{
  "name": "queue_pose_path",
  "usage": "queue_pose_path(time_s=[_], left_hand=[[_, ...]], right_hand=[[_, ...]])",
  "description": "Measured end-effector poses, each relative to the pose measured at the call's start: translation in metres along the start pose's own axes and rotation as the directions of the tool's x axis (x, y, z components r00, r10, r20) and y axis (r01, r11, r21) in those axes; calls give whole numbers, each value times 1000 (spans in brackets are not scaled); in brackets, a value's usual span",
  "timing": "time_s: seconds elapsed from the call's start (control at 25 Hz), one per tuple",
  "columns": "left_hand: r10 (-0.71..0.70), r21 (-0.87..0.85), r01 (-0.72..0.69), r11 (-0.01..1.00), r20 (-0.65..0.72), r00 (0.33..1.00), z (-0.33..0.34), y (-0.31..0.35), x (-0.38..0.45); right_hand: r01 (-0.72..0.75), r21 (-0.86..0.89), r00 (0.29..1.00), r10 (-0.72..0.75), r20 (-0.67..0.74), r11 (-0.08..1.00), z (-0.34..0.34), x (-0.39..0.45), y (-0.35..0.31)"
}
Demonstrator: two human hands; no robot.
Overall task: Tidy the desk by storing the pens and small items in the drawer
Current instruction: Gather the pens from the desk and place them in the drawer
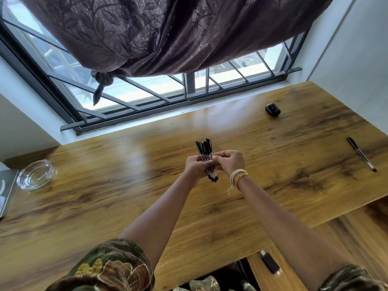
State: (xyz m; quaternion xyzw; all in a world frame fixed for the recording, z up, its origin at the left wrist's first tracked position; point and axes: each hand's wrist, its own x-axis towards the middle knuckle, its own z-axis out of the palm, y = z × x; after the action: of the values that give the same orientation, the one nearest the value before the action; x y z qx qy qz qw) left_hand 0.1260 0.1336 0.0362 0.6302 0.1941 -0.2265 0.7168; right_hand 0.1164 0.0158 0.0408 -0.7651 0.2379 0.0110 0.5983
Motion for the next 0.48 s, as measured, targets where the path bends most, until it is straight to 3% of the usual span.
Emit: queue_pose_path(time_s=[0.2,0.32,0.48], left_hand=[[12,13,-12,1000,-21,1000,24,-3,3],[3,5,-3,1000,-11,1000,47,-4,4],[15,27,-15,1000,-3,1000,81,-3,13]], right_hand=[[45,-11,997,-45,-67,999,-22,9,9],[126,-176,976,-154,-156,976,-47,19,15],[158,-417,952,-250,-176,895,-89,39,30]])
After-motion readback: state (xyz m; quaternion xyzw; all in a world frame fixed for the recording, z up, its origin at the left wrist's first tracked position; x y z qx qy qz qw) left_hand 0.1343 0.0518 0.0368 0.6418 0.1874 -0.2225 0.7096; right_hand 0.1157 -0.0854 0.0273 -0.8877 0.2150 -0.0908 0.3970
